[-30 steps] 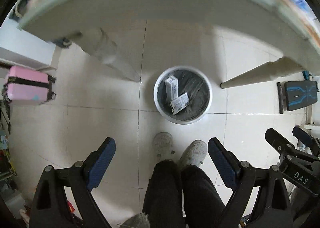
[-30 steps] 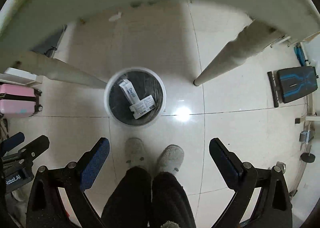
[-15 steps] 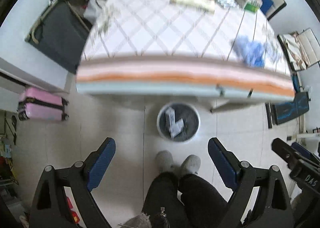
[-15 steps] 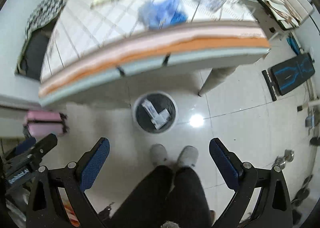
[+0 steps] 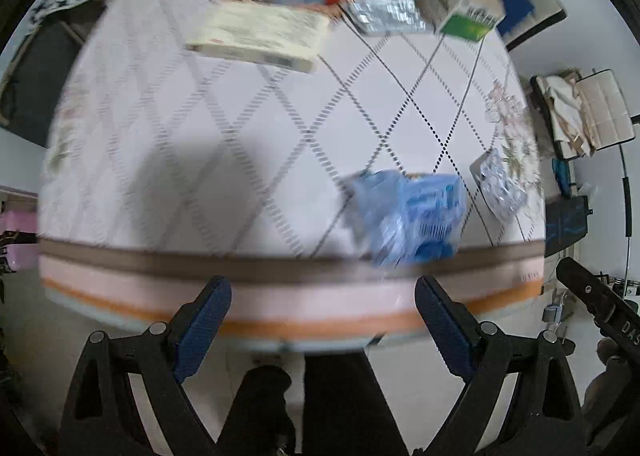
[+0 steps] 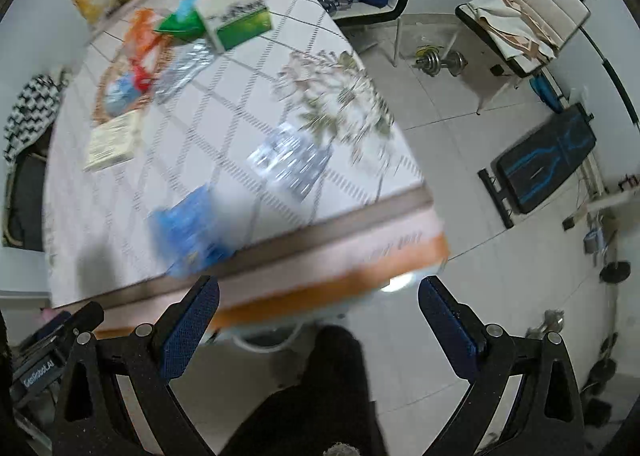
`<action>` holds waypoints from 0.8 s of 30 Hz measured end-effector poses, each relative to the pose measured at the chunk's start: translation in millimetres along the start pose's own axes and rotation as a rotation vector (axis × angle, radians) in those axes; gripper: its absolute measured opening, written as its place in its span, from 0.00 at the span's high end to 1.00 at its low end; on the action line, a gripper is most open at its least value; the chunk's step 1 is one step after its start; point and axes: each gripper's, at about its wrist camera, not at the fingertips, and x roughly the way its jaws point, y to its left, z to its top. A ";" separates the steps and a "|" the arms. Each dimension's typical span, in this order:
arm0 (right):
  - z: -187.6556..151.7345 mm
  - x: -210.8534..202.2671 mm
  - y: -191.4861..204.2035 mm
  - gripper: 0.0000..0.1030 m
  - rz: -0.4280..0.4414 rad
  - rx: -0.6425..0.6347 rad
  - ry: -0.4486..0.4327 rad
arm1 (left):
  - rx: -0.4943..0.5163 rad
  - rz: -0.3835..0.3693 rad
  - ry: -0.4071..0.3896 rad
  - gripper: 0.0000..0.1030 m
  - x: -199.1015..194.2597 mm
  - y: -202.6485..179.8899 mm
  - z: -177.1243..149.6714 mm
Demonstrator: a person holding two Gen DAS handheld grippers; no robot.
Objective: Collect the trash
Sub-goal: 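Grasp the blue plastic bag with the left gripper while the right grasps the blister pack, then lift the bag and blister pack and carry them toward the trash bin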
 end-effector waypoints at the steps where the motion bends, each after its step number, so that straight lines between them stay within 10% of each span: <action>1: 10.9 10.9 -1.1 0.02 0.001 -0.016 0.012 | -0.004 0.003 0.021 0.10 12.6 -6.8 7.0; 4: 44.1 52.8 -1.1 0.02 -0.008 -0.104 0.056 | 0.007 0.031 0.090 0.23 47.3 -24.7 23.5; 9: 79.3 101.3 23.8 0.02 -0.030 -0.332 0.106 | 0.028 0.079 0.078 0.77 59.8 -37.8 29.5; 15: 87.5 136.0 47.1 0.06 -0.068 -0.464 0.135 | -0.026 0.154 0.048 0.87 50.3 -25.7 31.0; 24: 74.4 114.0 49.3 0.68 0.050 -0.381 0.147 | -0.023 0.208 -0.037 0.88 18.9 -23.2 30.4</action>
